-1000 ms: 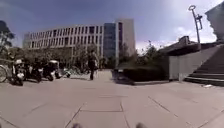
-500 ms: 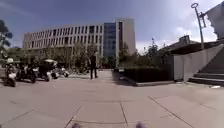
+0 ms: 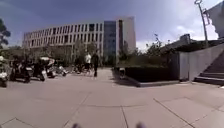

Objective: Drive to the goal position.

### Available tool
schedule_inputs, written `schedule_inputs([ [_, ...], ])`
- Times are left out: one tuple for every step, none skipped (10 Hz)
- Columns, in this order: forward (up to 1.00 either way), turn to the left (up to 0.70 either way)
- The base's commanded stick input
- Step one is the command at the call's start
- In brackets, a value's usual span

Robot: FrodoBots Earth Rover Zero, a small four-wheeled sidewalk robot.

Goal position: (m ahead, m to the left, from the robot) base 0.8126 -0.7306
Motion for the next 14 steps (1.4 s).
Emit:
schedule_inputs([
  [0.70, 0.00],
  [0.70, 0.00],
  [0.70, 0.00],
  [0.55, 0.00],
  [0.55, 0.00],
  [0.55, 0.00],
  [0.54, 0.00],
  [0.54, 0.00],
  [0.38, -0.09],
  [0.38, -0.09],
  [0.38, -0.09],
  [0.38, -0.09],
  [0.34, -0.12],
  [0.15, -0.28],
])
